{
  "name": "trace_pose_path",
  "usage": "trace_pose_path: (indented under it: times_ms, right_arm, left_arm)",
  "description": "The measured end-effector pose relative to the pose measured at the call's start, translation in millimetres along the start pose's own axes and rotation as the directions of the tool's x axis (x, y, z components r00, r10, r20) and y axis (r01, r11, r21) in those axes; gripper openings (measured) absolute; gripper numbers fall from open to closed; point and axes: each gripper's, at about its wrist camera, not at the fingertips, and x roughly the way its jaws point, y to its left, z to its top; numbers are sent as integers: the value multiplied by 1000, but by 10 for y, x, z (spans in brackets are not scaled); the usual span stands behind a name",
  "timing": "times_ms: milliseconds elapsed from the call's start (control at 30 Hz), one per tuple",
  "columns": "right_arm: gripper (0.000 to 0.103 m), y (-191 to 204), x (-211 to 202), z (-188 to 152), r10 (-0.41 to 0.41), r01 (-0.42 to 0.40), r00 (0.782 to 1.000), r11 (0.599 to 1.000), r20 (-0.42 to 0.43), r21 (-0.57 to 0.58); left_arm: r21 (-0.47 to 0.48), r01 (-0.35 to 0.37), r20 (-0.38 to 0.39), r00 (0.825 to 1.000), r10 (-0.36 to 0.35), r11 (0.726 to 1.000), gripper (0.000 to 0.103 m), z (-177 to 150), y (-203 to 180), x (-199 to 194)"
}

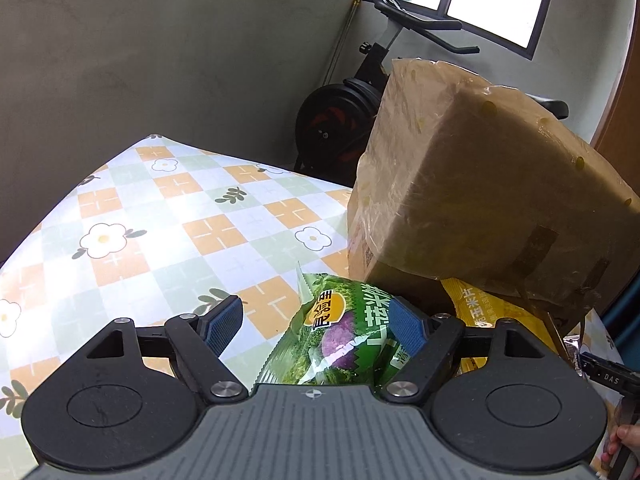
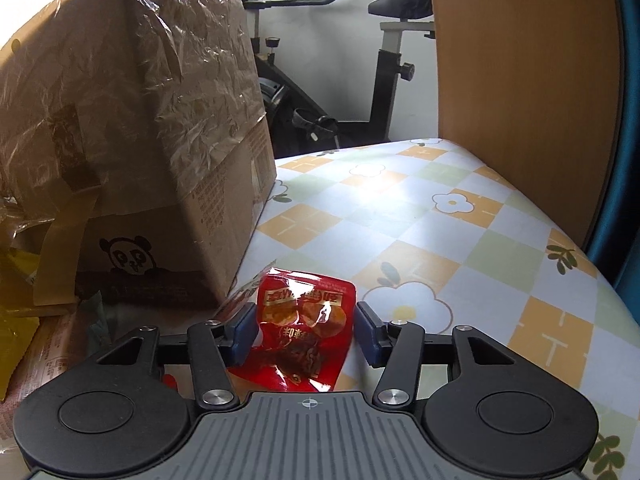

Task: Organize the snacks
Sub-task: 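Grasp the green chip bag with the left gripper while the right gripper grasps the red packet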

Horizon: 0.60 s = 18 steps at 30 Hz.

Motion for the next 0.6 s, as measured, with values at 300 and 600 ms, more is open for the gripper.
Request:
trace_pose_path:
  times_ms: [300, 600]
  right_arm:
    - [48, 110, 32, -2, 1, -1, 1000, 998, -7, -63]
    - [47, 156, 15, -16, 27, -28, 1000, 995, -4, -91]
  left_arm:
    - [-211, 21, -4, 1000, -23, 977, 87, -183, -75, -292]
    - [-291, 17, -49, 998, -32, 957, 91, -440, -252, -161]
